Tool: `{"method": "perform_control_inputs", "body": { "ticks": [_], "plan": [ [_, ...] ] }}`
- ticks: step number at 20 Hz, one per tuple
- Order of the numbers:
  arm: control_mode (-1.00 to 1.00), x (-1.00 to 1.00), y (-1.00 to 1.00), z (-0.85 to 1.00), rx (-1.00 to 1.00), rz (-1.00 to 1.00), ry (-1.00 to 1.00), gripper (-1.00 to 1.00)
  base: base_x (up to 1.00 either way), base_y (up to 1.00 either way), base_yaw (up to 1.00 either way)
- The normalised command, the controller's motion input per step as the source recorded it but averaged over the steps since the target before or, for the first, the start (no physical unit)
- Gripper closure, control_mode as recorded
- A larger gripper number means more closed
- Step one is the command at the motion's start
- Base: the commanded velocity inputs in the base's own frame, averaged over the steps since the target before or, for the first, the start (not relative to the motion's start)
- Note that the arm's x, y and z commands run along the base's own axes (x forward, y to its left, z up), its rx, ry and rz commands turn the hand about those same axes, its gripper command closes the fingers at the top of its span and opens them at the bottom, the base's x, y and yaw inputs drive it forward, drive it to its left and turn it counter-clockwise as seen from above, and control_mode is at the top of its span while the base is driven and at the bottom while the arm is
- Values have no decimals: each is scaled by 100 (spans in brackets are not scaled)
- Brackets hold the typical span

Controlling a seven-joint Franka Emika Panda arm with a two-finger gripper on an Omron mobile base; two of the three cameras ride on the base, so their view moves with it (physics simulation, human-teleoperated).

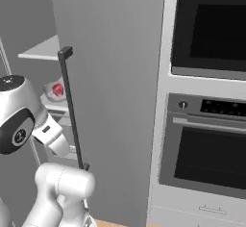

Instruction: Take the meat container that has the steak and place it on the second highest rack of the freezer. Then take the vegetable container that has the sweet potato and onion and place it on the highest rack of the freezer.

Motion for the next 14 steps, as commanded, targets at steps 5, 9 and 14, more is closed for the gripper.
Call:
{"method": "perform_control_inputs", "body": {
  "ticks": [5,9,14],
  "plan": [
    [100,0,0,0,0,0,0,-100,27,-100,0],
    [100,0,0,0,0,0,0,-100,29,-100,0],
    [100,0,0,0,0,0,0,-100,29,-100,0]
  ]
}}
